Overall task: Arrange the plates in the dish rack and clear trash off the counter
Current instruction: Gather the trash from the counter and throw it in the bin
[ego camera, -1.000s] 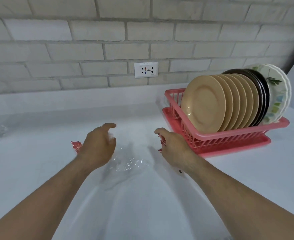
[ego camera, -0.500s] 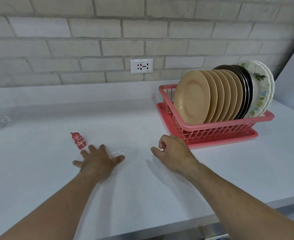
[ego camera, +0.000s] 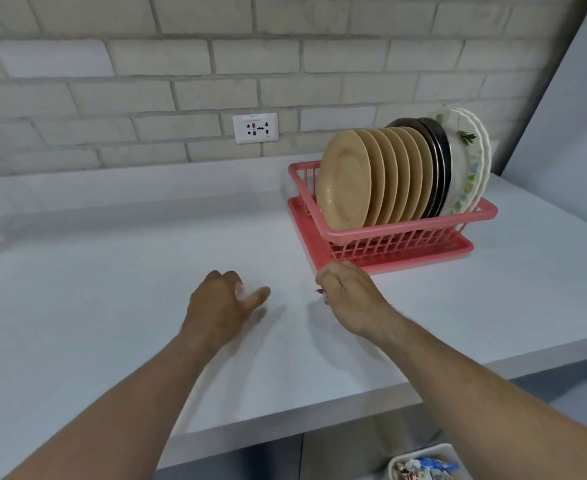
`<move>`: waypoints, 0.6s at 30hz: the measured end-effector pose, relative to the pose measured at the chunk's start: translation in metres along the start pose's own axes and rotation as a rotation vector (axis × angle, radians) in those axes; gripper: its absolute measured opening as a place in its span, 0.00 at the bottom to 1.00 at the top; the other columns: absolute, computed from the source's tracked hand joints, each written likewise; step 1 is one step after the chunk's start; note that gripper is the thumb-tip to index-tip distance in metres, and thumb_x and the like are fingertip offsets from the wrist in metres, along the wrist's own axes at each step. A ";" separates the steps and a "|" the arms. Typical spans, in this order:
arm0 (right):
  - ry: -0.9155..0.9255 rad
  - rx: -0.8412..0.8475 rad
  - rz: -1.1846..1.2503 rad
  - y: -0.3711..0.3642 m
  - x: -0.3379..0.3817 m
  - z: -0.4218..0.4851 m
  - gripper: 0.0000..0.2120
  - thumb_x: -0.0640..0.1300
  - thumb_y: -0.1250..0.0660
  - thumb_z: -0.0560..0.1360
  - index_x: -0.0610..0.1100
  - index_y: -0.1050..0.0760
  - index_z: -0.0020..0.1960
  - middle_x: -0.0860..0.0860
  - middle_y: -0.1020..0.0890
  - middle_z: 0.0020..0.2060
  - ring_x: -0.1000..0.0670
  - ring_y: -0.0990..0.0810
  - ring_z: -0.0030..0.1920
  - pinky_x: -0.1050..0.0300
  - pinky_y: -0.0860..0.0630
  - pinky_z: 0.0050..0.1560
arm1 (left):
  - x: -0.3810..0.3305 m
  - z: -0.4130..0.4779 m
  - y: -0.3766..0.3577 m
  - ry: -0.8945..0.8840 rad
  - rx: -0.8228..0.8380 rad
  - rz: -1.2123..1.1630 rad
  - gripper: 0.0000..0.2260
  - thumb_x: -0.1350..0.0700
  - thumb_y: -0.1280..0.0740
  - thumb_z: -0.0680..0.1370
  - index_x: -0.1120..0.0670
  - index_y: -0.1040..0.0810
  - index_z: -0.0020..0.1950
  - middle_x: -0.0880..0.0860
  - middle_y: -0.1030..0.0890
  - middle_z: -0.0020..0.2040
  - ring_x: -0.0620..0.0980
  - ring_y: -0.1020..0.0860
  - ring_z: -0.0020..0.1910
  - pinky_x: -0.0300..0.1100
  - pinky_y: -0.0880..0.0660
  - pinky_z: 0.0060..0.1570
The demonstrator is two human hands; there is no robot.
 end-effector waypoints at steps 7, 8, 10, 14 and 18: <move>-0.071 -0.053 0.079 0.039 -0.029 -0.025 0.06 0.50 0.36 0.78 0.48 0.24 0.46 0.53 0.18 0.39 0.56 0.24 0.34 0.64 0.30 0.29 | -0.071 -0.015 -0.006 -0.090 0.012 -0.111 0.04 0.60 0.36 0.75 0.53 0.27 0.40 0.49 0.24 0.43 0.50 0.24 0.42 0.40 0.32 0.38; -0.071 -0.059 0.074 0.044 -0.031 -0.027 0.06 0.51 0.37 0.79 0.49 0.24 0.48 0.53 0.19 0.40 0.57 0.24 0.34 0.64 0.30 0.31 | -0.076 -0.016 -0.009 -0.091 0.041 -0.149 0.07 0.60 0.37 0.75 0.54 0.27 0.37 0.47 0.23 0.41 0.48 0.24 0.39 0.39 0.32 0.35; -0.069 -0.057 0.065 0.053 -0.033 -0.027 0.09 0.51 0.40 0.81 0.50 0.25 0.58 0.54 0.20 0.42 0.58 0.24 0.37 0.64 0.30 0.35 | -0.086 -0.018 -0.014 -0.104 0.103 -0.219 0.10 0.63 0.38 0.74 0.52 0.30 0.34 0.46 0.24 0.36 0.47 0.26 0.34 0.40 0.32 0.32; -0.077 -0.013 0.045 0.068 -0.039 -0.025 0.13 0.53 0.40 0.81 0.52 0.28 0.64 0.54 0.21 0.43 0.56 0.22 0.43 0.61 0.24 0.40 | -0.107 -0.014 -0.018 -0.121 0.113 -0.336 0.09 0.63 0.38 0.73 0.52 0.29 0.35 0.47 0.26 0.30 0.42 0.29 0.25 0.37 0.33 0.28; -0.136 0.006 0.074 0.083 -0.053 -0.023 0.07 0.55 0.36 0.78 0.54 0.24 0.47 0.50 0.22 0.41 0.49 0.23 0.37 0.57 0.22 0.29 | -0.133 -0.006 -0.034 -0.191 0.274 -0.424 0.18 0.60 0.40 0.75 0.43 0.24 0.61 0.47 0.18 0.43 0.38 0.20 0.31 0.36 0.27 0.32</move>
Point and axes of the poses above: each hand's wrist, its own z-axis towards the middle knuckle, its own y-axis out of the back of the hand, x = y × z, the point moved 6 cm from there along z, towards the middle knuckle
